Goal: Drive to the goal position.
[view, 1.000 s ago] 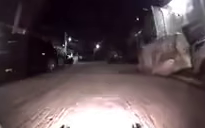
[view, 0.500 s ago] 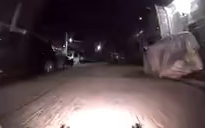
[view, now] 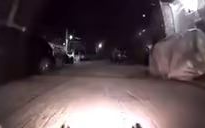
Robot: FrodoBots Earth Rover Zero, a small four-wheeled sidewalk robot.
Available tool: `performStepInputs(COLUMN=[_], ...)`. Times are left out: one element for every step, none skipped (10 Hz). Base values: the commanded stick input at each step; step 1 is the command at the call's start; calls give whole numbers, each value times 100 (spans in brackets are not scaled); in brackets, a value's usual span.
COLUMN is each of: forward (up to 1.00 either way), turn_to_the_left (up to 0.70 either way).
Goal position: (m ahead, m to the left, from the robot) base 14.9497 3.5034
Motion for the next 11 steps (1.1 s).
performStepInputs(forward=[85, 85, 85, 85, 85, 85, 85, 85, 85, 85, 85], turn_to_the_left=[-28, -13, 0, 0, 0, 0, 0, 0, 0, 0, 0])
